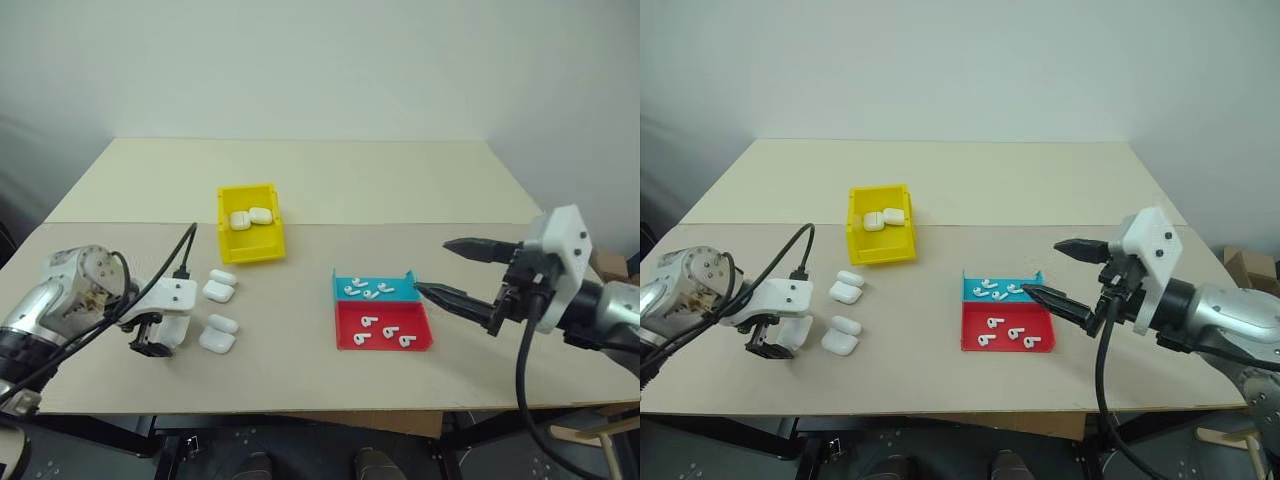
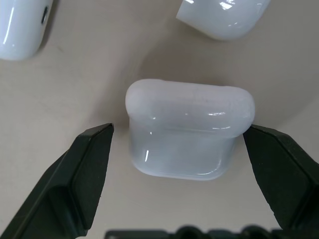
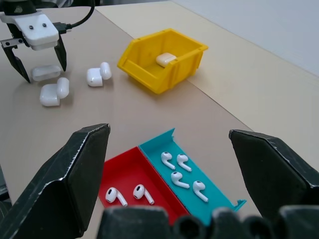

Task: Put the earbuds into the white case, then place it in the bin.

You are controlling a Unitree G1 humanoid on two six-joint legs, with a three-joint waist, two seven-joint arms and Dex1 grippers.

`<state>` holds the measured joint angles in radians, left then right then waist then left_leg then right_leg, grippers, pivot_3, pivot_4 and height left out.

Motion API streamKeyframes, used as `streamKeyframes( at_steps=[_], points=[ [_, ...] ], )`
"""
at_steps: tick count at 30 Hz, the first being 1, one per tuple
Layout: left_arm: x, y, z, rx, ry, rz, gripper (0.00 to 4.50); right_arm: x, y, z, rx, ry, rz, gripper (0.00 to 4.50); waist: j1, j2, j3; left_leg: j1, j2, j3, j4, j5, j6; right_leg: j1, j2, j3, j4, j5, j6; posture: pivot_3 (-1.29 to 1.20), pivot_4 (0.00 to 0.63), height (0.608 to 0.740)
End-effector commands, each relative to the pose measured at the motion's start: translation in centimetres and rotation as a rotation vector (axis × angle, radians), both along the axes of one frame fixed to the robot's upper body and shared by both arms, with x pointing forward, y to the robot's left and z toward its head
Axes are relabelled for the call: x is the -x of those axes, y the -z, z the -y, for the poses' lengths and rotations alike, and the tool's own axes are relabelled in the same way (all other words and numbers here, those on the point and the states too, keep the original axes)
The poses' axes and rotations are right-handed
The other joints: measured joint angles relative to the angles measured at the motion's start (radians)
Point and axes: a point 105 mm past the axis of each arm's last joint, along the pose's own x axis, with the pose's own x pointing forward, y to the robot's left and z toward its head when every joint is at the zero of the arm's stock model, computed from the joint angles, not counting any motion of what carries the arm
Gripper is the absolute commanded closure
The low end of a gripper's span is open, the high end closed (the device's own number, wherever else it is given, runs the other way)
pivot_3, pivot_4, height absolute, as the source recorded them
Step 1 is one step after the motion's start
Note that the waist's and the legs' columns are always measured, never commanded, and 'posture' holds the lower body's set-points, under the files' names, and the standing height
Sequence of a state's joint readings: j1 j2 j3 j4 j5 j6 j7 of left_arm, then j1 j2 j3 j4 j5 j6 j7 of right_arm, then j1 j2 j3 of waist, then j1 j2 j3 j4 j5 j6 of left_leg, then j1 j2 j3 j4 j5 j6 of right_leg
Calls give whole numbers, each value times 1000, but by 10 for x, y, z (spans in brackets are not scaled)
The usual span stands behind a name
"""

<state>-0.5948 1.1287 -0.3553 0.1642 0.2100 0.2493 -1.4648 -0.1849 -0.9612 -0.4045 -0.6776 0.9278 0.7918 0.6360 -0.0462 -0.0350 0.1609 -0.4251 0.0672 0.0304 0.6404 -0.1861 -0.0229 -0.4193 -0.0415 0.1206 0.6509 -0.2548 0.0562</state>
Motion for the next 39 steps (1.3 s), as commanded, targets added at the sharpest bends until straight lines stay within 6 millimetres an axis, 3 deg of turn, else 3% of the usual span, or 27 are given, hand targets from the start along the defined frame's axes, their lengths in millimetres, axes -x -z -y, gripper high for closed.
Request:
streamKeyframes(
  at_steps=[1, 7, 12, 18, 26, 29, 35, 39],
  points=[
    [3, -6, 0, -5, 2, 24, 40, 2, -12, 1, 2, -5, 27, 0, 0, 0, 0, 0, 0, 0, 0, 0, 0, 0, 0, 0, 0, 0, 0, 0, 150, 740],
    [11, -21, 0, 25, -28, 56, 40, 1, -15, 4, 12, -7, 5, 0, 2, 0, 0, -1, 0, 0, 0, 0, 0, -1, 0, -1, 0, 0, 0, 0, 150, 740],
    [17, -39, -16, 73, -134, 155, 40, -1, -14, 4, 7, -7, -4, 0, 1, 0, 0, -1, 1, 0, 0, 0, 0, -1, 0, 0, 0, 0, 0, 0, 150, 740],
    [13, -60, -12, 196, -210, 306, 40, -3, -10, -1, -26, -4, 18, 0, 6, 0, 0, -1, 1, 0, 1, 0, 0, 0, 0, -1, 0, 0, 0, 0, 150, 740],
    [18, -100, 5, 480, -327, 359, 40, -7, -11, -4, -56, 1, 85, 0, 3, 0, 0, -1, 1, 0, 1, 0, 0, -1, 0, -1, 0, 0, 0, 0, 150, 740],
    [20, -104, 20, 506, -476, 274, 40, -9, -8, -3, -71, 18, 95, 0, 5, -1, 0, -1, 1, 0, 1, 0, 0, -1, 0, -1, 0, 0, 1, 0, 150, 740],
    [28, -106, 62, 514, -604, 140, 40, -5, -3, -3, -72, 16, 86, 0, 6, -1, 0, -1, 0, -1, 1, 0, 0, 0, 0, -1, 1, -1, 1, 0, 150, 740],
    [29, -99, 65, 465, -626, 98, 40, -8, -6, 0, -61, 20, 81, 0, -6, -1, 0, -1, 0, -1, 1, -1, 1, -1, 1, 0, 2, -1, 1, 0, 150, 740]
  ],
)
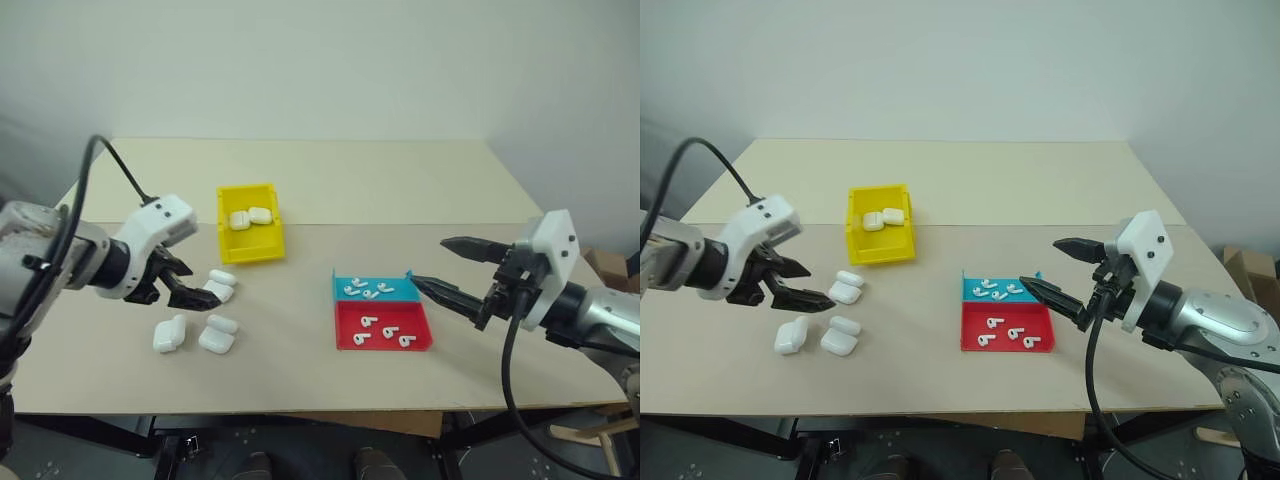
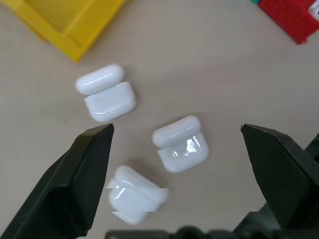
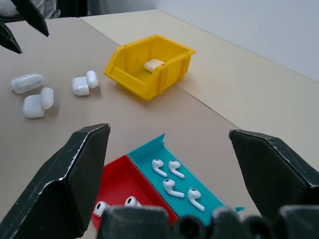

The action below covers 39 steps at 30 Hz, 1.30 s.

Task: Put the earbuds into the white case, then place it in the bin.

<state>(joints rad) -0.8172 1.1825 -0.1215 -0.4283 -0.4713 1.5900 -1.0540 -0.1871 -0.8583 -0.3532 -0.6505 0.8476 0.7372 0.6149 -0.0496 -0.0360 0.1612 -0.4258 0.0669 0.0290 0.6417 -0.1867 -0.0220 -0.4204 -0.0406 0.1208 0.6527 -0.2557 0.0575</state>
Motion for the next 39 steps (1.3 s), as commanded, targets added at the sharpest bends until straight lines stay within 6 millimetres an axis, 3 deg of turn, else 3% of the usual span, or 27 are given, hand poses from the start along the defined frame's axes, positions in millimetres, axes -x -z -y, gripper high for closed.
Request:
streamKeyframes(
  at_steps=[1, 10, 13, 18, 23, 29, 39],
  points=[
    [4, 0, -3, -46, -25, -16, 40, 3, -14, 1, 16, -10, 55, 0, -5, 0, 0, 0, 0, 0, 0, 0, 0, 0, 0, 0, 1, 0, 0, 0, 150, 740],
    [23, 6, -4, -88, -45, -76, 40, 0, -14, 2, 33, -30, 37, 0, 5, -1, 0, 1, 0, -1, 0, 0, 0, 0, 1, 0, 3, -1, -1, 0, 150, 740],
    [36, 5, -17, -268, -51, -33, 40, 1, -14, 2, 37, -34, 28, 0, 4, -2, 1, 0, 0, -1, 0, 0, 0, -1, 0, 0, 3, -1, -1, 0, 150, 740],
    [47, 15, -44, -429, 3, -102, 40, 0, -14, 2, 37, -39, 12, 0, 4, -1, 1, 2, 0, 0, -1, 0, 0, -1, 0, 0, 3, -2, -2, 0, 150, 740],
    [24, 21, -62, -480, 101, -76, 40, 3, -16, 1, 50, -47, -10, 0, 17, -1, 1, 3, 0, 1, 0, 0, -1, 0, 0, -1, 3, -3, -3, 0, 150, 740],
    [-9, 36, -65, -520, 240, -34, 40, 6, -18, 0, 57, -44, -25, 0, 34, -2, 1, 1, 0, 1, 0, 0, -1, -1, 0, 0, 2, -3, -3, 0, 150, 740],
    [-26, 52, -73, -591, 477, -143, 40, 7, -20, 0, 66, -32, -23, 0, 36, -2, 1, -1, 0, 1, 1, 0, 1, -1, 0, -1, 3, -3, -3, 0, 150, 740]
  ],
)
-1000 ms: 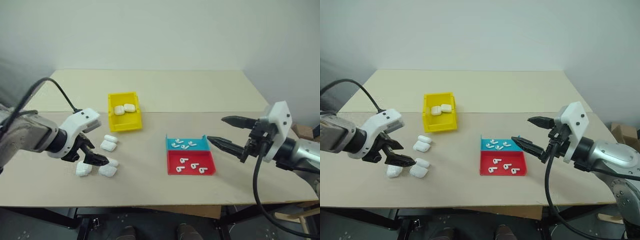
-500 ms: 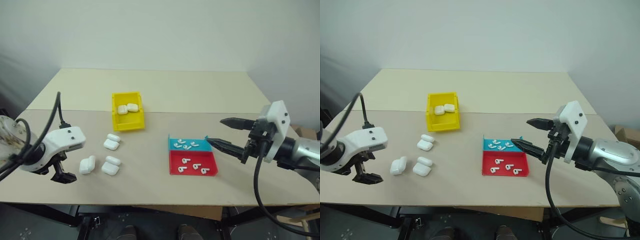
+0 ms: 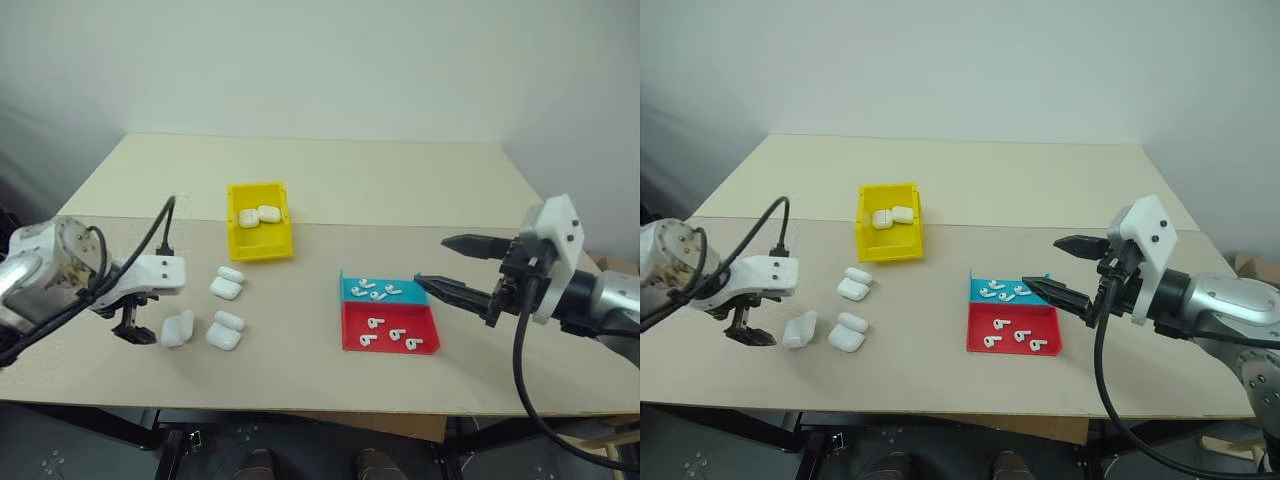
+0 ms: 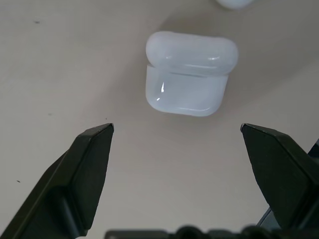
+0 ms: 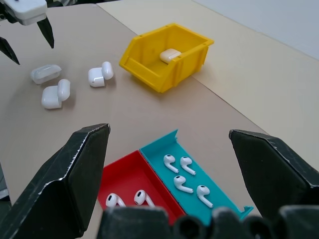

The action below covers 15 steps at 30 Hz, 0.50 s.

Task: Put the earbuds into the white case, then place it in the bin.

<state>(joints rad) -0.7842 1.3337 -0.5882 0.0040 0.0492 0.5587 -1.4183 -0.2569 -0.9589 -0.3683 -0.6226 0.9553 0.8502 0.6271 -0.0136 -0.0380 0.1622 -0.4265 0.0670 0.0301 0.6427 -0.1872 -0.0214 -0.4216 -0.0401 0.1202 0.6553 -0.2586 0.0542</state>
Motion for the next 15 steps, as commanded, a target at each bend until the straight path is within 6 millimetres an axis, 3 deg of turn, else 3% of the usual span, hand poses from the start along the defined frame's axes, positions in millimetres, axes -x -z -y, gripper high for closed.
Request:
streamKeyframes(
  at_steps=[1, 15],
  points=[
    [-5, -6, -2, -38, 49, -10, 40, 6, -12, -1, 19, 1, 55, 0, 0, 0, 0, 0, 0, 0, 0, 0, 0, 0, 0, 0, 0, 0, 0, 0, 150, 740],
    [-12, 17, 7, -56, 93, -71, 40, 11, -11, -3, 18, 9, 54, 0, -2, 0, 0, 0, 0, 0, 1, 0, 0, 0, 0, 0, 1, 0, 1, 0, 150, 740]
  ],
)
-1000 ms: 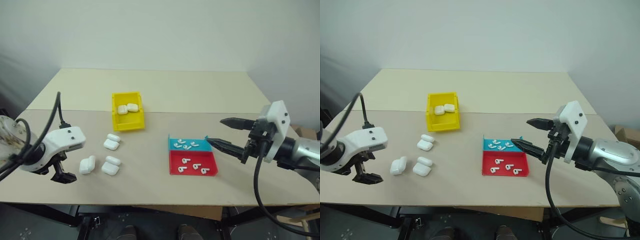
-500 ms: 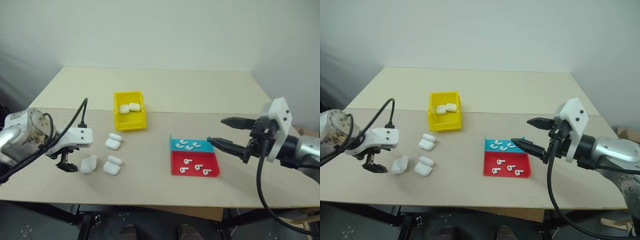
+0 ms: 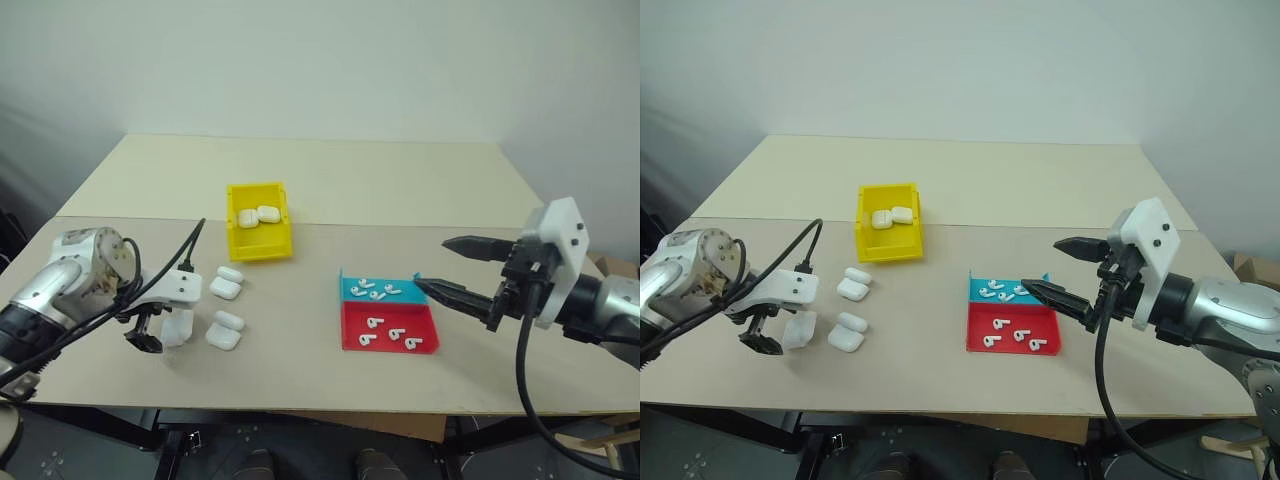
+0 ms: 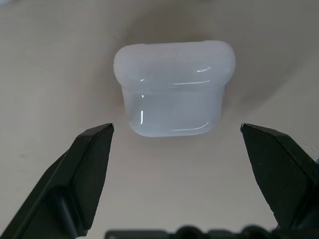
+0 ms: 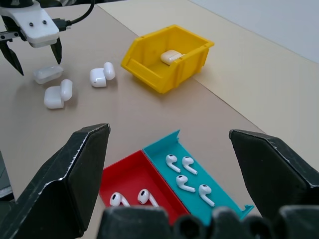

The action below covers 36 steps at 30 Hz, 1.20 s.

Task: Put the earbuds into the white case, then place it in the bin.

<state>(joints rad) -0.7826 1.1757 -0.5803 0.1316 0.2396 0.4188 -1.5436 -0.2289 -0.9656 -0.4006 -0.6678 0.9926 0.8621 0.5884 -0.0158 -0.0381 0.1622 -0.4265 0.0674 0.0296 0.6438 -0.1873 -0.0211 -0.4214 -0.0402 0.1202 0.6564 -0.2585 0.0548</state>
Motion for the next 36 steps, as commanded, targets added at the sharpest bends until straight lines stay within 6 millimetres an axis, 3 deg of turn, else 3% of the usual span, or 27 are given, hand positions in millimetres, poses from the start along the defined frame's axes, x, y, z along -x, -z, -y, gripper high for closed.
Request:
streamKeyframes(
  at_steps=[1, 11, 14, 18, 26, 32, 36],
  points=[
    [-5, -7, 1, -6, -4, 35, 40, 4, -9, -1, 16, -1, 43, 0, 0, 0, 0, 0, 0, 0, 0, 0, 0, 0, 0, 0, 0, 0, 0, 0, 150, 740],
    [-4, -2, 4, -21, 11, 22, 40, 4, -8, -3, 13, -5, 40, 0, -1, 0, 0, 0, 0, 0, 0, 0, 0, 0, 0, 0, 0, 0, 0, 0, 150, 740],
    [-4, 0, 2, -30, 8, 33, 607, 3, -8, -2, 13, -3, 39, 0, -1, 0, 0, 0, 0, 0, 0, 0, 0, 0, 0, 0, 0, 0, 0, 0, 150, 740],
    [-4, 3, 1, -27, -5, 29, 1797, 3, -8, -3, 10, -6, 40, 0, -1, 0, 0, 0, 0, 0, 0, 0, 0, 0, 0, 0, 0, 0, 0, 0, 150, 740],
    [-2, -5, 2, 53, -21, 92, 1796, 2, -6, -4, 4, -13, 47, 0, -2, 0, 0, 0, 0, 0, 0, 0, 0, 0, 0, 0, 0, 0, 0, 0, 150, 740],
    [-12, -61, 2, 348, -152, 346, 1796, -1, -3, -6, -17, -19, 77, 0, -3, 0, 0, 0, 1, -1, 0, 0, 0, 0, 0, -1, 0, 0, 0, 0, 150, 740],
    [-6, -115, 17, 719, -171, 547, 1796, -8, -3, -6, -34, -14, 114, 0, -3, 0, 0, 0, 1, 0, 0, 0, 0, 0, 0, -1, 1, 0, 1, 0, 150, 740]
  ],
)
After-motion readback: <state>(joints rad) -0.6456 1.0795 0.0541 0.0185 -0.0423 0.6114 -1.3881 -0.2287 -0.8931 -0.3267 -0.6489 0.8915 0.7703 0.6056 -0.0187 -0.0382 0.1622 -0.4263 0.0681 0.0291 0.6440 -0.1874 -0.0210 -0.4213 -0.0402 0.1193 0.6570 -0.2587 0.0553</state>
